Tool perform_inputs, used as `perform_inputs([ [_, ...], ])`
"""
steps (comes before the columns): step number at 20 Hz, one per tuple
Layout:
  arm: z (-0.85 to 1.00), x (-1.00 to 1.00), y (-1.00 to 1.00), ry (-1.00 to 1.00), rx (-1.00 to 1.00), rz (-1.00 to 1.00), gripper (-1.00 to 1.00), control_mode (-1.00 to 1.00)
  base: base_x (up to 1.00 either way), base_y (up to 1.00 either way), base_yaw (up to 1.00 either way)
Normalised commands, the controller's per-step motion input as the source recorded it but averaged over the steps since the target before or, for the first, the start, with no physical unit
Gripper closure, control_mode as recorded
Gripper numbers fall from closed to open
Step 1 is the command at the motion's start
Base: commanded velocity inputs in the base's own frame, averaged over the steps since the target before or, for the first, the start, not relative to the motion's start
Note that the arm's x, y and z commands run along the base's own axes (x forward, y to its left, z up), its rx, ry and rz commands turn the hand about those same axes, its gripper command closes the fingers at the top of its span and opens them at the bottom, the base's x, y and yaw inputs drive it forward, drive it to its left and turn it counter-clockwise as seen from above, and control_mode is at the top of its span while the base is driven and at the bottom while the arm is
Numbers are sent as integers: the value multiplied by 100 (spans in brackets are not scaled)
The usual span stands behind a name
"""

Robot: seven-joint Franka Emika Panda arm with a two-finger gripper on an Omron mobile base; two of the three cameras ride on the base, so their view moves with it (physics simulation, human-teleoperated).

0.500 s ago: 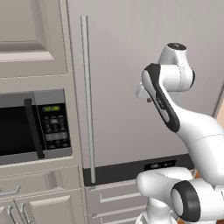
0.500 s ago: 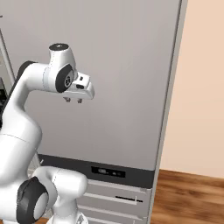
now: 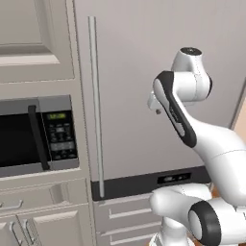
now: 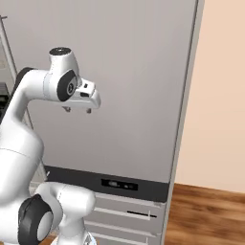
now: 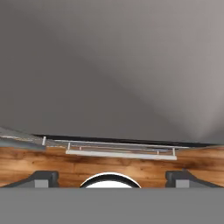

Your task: Take the lemon wedge from the fridge and place it on the plate with fish on the dining counter.

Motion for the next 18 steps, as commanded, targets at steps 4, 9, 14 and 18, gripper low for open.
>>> perform_inputs([
  [4,0,0,0,0,0,0,-100,100,-90,32,0],
  [9,0,0,0,0,0,0,-100,100,-79,44,1],
  [14,0,0,0,0,0,0,-100,100,-55,59,1],
  [18,0,0,0,0,0,0,-100,100,-19,63,0],
])
